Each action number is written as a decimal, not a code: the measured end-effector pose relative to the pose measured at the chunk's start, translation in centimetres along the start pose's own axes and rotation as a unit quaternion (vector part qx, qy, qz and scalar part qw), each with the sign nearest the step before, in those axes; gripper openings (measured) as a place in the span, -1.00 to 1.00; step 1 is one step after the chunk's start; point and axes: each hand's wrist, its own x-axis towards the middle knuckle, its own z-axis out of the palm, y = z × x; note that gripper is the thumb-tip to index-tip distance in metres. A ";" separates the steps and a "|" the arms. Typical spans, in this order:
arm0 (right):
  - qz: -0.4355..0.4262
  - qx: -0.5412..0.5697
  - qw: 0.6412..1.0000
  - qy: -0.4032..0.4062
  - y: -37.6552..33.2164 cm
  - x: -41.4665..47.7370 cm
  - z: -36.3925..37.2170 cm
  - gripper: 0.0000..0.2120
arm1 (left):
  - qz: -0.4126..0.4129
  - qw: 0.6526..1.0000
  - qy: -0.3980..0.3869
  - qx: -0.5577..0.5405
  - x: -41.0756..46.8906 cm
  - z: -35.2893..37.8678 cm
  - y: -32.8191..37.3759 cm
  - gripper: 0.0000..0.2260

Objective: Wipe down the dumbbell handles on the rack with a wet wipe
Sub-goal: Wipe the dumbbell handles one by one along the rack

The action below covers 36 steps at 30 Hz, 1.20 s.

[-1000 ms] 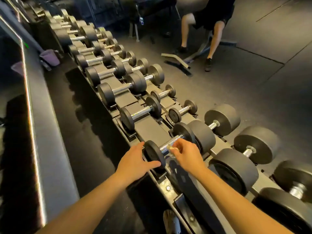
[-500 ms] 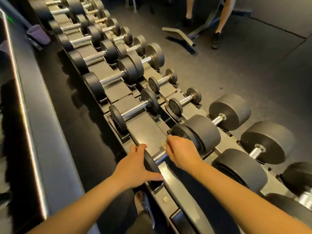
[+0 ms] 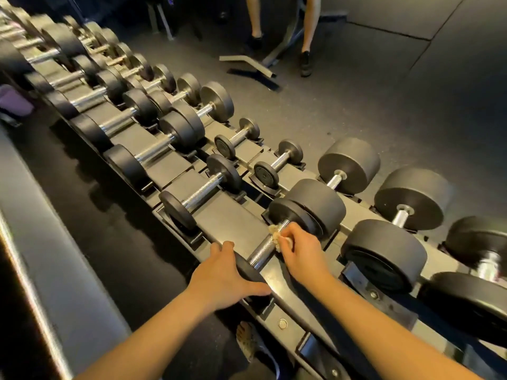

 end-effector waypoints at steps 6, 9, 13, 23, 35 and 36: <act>0.058 0.137 0.983 -0.110 -0.5 -4.0 3.6 -0.90 | -0.006 1.000 -0.006 -0.008 0.3 -0.3 -0.5 0.24; 0.069 0.112 0.990 -0.048 0.6 -2.2 2.7 -0.89 | -0.011 1.000 -0.014 -0.020 0.6 -0.7 -0.6 0.24; 0.124 0.184 0.975 0.009 0.4 -1.6 2.8 -0.86 | -0.014 0.998 -0.021 -0.056 0.5 -0.9 -0.8 0.26; -0.081 -0.266 0.954 -0.114 -3.9 5.1 0.5 -0.85 | -0.010 0.997 0.067 -0.038 -0.5 1.8 -0.1 0.16; -0.070 -0.243 0.808 -0.532 -9.2 8.1 0.9 -0.94 | 0.008 0.991 0.126 -0.041 -1.4 3.3 0.2 -0.02; -0.095 -0.258 0.808 -0.522 -8.9 8.2 0.7 -0.95 | 0.007 0.991 0.125 -0.038 -1.4 3.3 0.1 -0.02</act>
